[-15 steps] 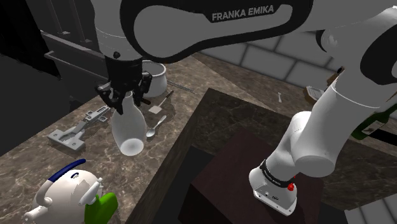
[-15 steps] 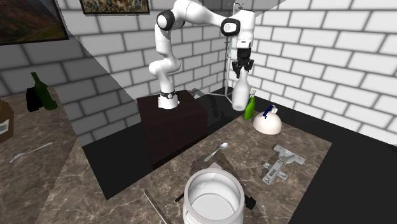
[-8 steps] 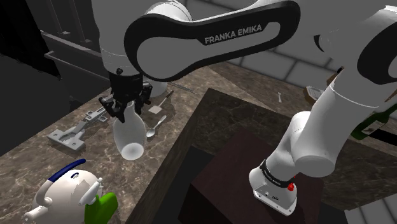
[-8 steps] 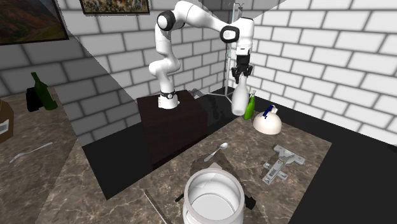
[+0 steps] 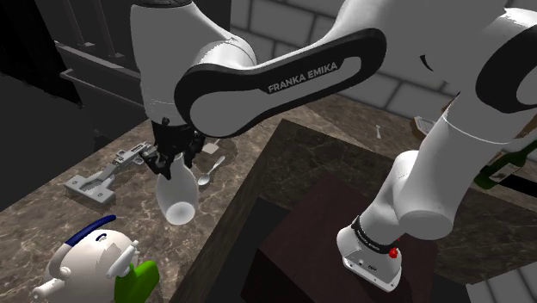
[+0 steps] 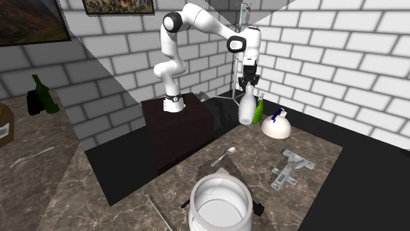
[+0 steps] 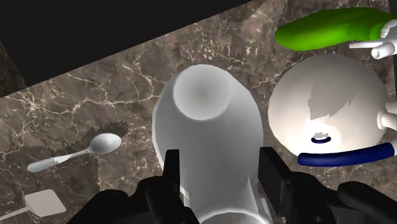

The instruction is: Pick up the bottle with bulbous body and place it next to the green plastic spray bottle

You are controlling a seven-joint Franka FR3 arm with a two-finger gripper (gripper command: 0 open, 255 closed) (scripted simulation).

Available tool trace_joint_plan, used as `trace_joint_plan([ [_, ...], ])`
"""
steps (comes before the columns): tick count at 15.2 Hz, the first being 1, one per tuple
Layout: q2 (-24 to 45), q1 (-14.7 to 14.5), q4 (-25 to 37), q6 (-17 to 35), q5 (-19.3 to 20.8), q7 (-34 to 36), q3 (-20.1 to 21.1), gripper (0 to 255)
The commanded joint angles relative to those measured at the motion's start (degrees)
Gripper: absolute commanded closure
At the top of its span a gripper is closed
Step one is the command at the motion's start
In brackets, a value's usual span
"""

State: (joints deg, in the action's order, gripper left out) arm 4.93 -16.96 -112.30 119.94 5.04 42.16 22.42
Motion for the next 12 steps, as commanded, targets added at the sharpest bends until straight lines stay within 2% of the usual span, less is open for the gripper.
trace_joint_plan([
  [1, 0.61, 0.01, -0.81, 1.43, 0.34, 0.18, -0.07, 255],
  [12, 4.37, -0.33, -5.15, 9.15, 2.63, 1.98, -0.41, 255],
])
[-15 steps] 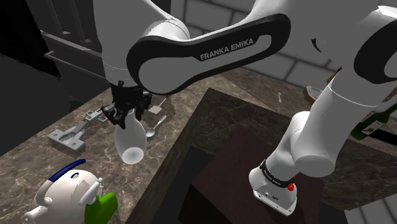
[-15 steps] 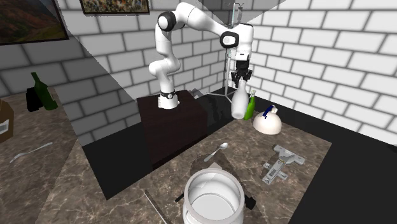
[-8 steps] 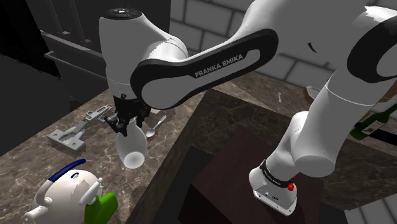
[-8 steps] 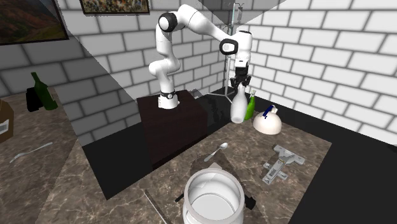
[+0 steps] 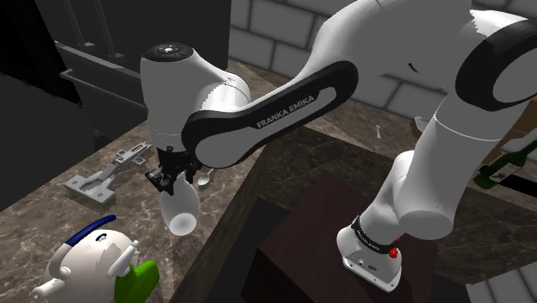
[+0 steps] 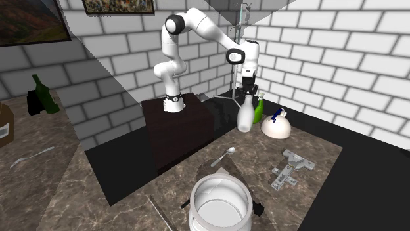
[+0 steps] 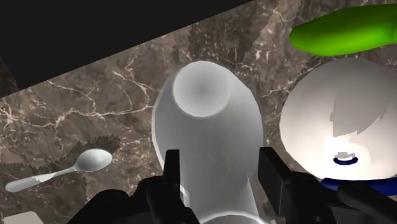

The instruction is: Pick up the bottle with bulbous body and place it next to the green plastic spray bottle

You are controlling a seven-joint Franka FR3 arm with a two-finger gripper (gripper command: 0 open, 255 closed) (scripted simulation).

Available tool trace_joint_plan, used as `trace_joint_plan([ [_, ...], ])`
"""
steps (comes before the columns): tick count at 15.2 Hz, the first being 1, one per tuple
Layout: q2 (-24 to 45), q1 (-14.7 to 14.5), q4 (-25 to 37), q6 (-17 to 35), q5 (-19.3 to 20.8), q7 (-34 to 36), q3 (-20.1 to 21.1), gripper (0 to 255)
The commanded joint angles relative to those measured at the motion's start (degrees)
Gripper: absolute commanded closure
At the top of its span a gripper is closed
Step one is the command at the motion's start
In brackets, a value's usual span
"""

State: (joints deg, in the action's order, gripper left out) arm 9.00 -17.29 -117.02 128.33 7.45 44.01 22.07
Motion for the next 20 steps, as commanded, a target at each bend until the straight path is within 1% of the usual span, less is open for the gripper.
trace_joint_plan([
  [1, 0.71, -0.05, -0.75, 1.45, 0.48, 0.33, -0.12, 255],
  [5, 2.23, -0.23, -1.77, 3.83, 1.46, 1.07, -0.36, 255],
  [12, 2.23, -0.23, -1.77, 3.83, 1.46, 1.07, -0.36, 255],
  [13, 2.22, -0.24, -1.78, 3.84, 1.46, 1.07, -0.36, 0],
  [18, 2.23, -0.24, -1.76, 3.83, 1.46, 1.07, -0.36, 0],
  [20, -0.14, 0.02, -0.61, 0.53, 0.01, 0.1, 0.05, 0],
])
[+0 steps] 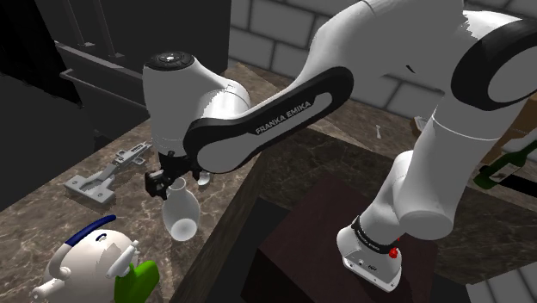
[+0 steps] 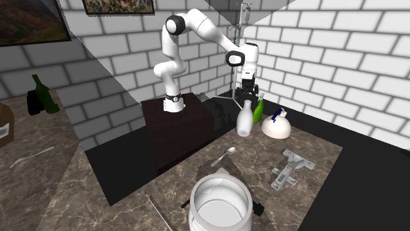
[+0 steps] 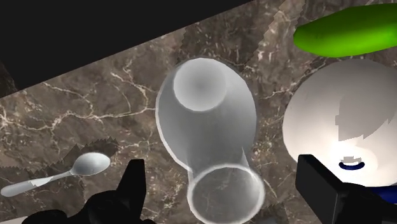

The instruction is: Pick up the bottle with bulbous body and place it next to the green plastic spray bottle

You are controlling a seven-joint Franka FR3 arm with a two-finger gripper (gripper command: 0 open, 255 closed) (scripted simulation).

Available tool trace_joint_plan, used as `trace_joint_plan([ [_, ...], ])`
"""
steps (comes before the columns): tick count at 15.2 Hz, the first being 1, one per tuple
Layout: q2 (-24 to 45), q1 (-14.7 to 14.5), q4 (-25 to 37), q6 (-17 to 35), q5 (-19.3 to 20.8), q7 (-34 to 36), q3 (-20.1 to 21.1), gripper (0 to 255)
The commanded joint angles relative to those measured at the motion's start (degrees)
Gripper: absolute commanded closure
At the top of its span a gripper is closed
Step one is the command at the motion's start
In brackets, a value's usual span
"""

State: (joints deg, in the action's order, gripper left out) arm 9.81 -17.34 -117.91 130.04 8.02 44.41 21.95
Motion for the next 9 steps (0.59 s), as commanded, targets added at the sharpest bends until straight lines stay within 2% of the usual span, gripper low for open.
trace_joint_plan([
  [1, -2.05, 0.17, 0.98, -2.87, -1.2, -0.75, 0.32, 0],
  [2, -2.86, 0.23, 1.59, -4.21, -1.68, -1.07, 0.42, 0],
  [9, -2.86, 0.21, 1.59, -4.21, -1.68, -1.07, 0.41, 0],
])
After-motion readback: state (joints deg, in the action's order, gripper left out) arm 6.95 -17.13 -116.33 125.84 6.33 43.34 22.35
